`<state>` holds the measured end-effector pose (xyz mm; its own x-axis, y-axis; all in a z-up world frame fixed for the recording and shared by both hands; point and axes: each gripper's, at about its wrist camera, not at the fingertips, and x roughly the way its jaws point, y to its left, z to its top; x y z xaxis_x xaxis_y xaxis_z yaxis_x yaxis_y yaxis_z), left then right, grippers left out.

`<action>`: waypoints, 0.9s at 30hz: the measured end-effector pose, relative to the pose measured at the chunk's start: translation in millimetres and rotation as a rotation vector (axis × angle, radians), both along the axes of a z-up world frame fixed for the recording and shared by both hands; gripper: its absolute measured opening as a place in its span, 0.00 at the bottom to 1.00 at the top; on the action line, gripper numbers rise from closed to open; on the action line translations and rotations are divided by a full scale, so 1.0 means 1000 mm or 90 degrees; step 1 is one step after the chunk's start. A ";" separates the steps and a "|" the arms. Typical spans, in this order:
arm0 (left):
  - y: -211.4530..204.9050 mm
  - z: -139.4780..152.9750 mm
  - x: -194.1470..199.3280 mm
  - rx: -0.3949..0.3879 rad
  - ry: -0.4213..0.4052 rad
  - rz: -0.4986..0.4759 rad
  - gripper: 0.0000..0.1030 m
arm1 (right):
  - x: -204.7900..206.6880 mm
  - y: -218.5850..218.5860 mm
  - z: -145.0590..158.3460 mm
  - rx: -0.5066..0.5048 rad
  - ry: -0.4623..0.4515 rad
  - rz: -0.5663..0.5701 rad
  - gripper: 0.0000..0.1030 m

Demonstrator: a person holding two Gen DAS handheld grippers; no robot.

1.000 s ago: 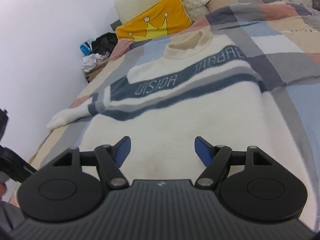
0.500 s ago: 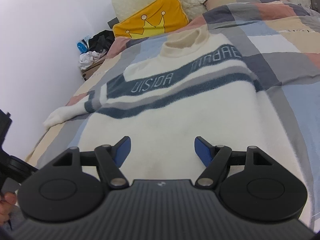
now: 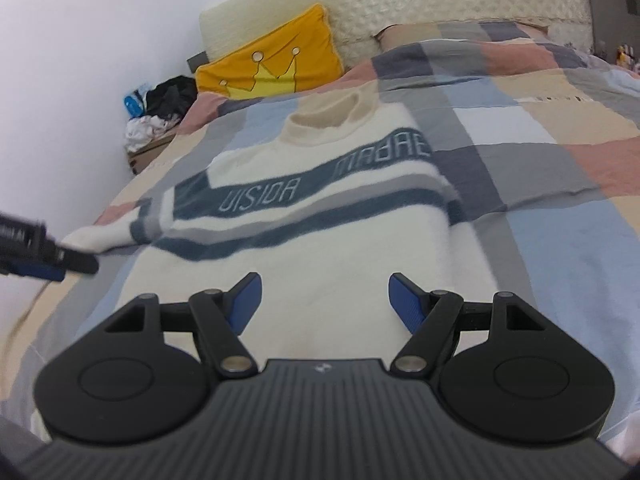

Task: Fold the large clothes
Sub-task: 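Move the right gripper over to the sweater's other sleeve cuff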

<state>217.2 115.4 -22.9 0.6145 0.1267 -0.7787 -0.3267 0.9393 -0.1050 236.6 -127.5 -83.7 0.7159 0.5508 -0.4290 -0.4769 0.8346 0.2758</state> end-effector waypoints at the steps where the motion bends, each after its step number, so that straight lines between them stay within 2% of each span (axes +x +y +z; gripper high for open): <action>1: -0.005 0.002 0.004 -0.017 -0.018 -0.002 0.74 | 0.002 -0.004 0.001 0.006 0.003 -0.004 0.70; 3: -0.018 0.004 0.015 -0.026 -0.044 -0.014 0.74 | 0.006 -0.012 0.004 0.019 0.006 -0.017 0.71; 6: -0.043 0.004 0.036 0.003 -0.069 -0.050 0.74 | 0.014 -0.028 0.009 0.031 0.005 -0.038 0.70; 9: -0.066 0.002 0.049 -0.002 -0.084 -0.086 0.74 | 0.023 -0.046 0.017 0.032 -0.007 -0.052 0.70; 13: -0.091 -0.017 0.062 0.015 -0.103 -0.122 0.74 | 0.043 -0.080 0.023 0.058 0.000 -0.091 0.71; 17: -0.099 -0.056 0.071 -0.009 -0.086 -0.145 0.74 | 0.067 -0.105 0.020 0.098 0.039 -0.118 0.71; 21: -0.096 -0.090 0.075 -0.013 -0.069 -0.156 0.74 | 0.086 -0.121 0.012 0.117 0.083 -0.138 0.71; 24: -0.085 -0.110 0.077 -0.039 -0.050 -0.148 0.74 | 0.102 -0.128 -0.003 0.131 0.147 -0.155 0.71; 27: -0.075 -0.119 0.078 -0.064 -0.042 -0.143 0.74 | 0.116 -0.128 -0.022 0.180 0.229 -0.157 0.71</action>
